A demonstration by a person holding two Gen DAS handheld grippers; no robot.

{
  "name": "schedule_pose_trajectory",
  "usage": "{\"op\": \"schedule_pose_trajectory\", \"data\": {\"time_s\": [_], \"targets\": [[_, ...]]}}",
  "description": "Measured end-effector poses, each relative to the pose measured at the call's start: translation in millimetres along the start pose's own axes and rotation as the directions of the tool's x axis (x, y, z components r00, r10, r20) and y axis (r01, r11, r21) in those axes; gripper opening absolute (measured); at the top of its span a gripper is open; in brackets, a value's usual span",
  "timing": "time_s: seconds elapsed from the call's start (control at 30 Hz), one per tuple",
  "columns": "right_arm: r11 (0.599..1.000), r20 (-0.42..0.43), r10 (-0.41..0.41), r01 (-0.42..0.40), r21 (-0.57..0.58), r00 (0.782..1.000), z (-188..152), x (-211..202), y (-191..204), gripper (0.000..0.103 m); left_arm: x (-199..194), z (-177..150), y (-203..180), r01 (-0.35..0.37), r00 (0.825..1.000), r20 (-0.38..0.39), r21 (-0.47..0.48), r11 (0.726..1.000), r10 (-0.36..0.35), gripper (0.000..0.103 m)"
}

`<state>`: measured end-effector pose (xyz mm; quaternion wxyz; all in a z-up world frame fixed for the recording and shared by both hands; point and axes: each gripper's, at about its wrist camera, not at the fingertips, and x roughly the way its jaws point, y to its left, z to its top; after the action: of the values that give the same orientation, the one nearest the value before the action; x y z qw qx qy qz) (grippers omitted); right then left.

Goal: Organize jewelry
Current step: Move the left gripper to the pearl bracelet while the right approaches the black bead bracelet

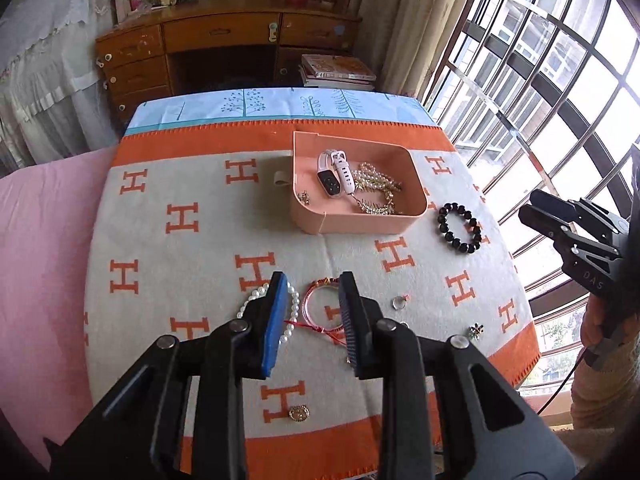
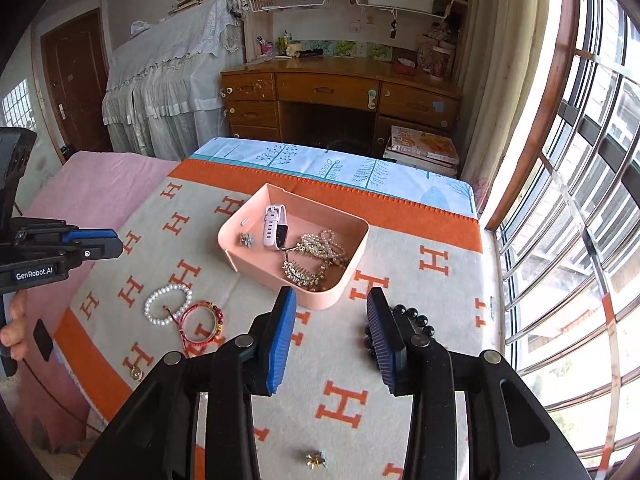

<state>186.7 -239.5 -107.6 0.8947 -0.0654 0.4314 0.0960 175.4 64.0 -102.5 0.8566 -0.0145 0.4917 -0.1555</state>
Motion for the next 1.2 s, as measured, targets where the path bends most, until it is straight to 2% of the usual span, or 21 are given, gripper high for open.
{"op": "schedule_pose_trajectory", "data": {"time_s": [0.07, 0.23, 0.4, 0.53, 0.87, 1.2], "targets": [[1.0, -0.003, -0.007, 0.007, -0.003, 1.0, -10.4, -12.4, -3.3, 0.037, -0.5, -9.1, 4.4, -0.014, 1.0, 0.007, -0.016, 1.0, 0.014, 0.037], [1.0, -0.023, -0.011, 0.011, 0.018, 1.0, -24.6, -24.0, -20.6, 0.038, 6.3, -28.0, 13.4, -0.019, 1.0, -0.006, -0.013, 1.0, 0.019, 0.038], [0.999, -0.073, -0.004, 0.008, 0.053, 0.997, -31.1, -11.0, -39.9, 0.038, 24.9, -36.4, 25.7, -0.042, 0.996, -0.076, -0.021, 0.999, 0.04, 0.038], [0.997, -0.13, 0.018, -0.008, 0.08, 0.991, -34.3, 14.8, -51.8, 0.038, 49.1, -38.8, 38.9, -0.068, 0.99, -0.127, -0.028, 0.997, 0.064, 0.038], [0.99, -0.294, 0.064, -0.025, 0.137, 0.954, -37.2, 109.9, -64.7, 0.038, 129.7, -42.1, 84.3, -0.071, 0.957, -0.289, -0.135, 0.988, 0.029, 0.037], [0.989, -0.391, 0.083, -0.028, 0.143, 0.917, -35.7, 179.7, -68.9, 0.038, 148.1, -29.8, 80.9, -0.091, 0.955, -0.291, -0.099, 0.991, 0.058, 0.037]]}}
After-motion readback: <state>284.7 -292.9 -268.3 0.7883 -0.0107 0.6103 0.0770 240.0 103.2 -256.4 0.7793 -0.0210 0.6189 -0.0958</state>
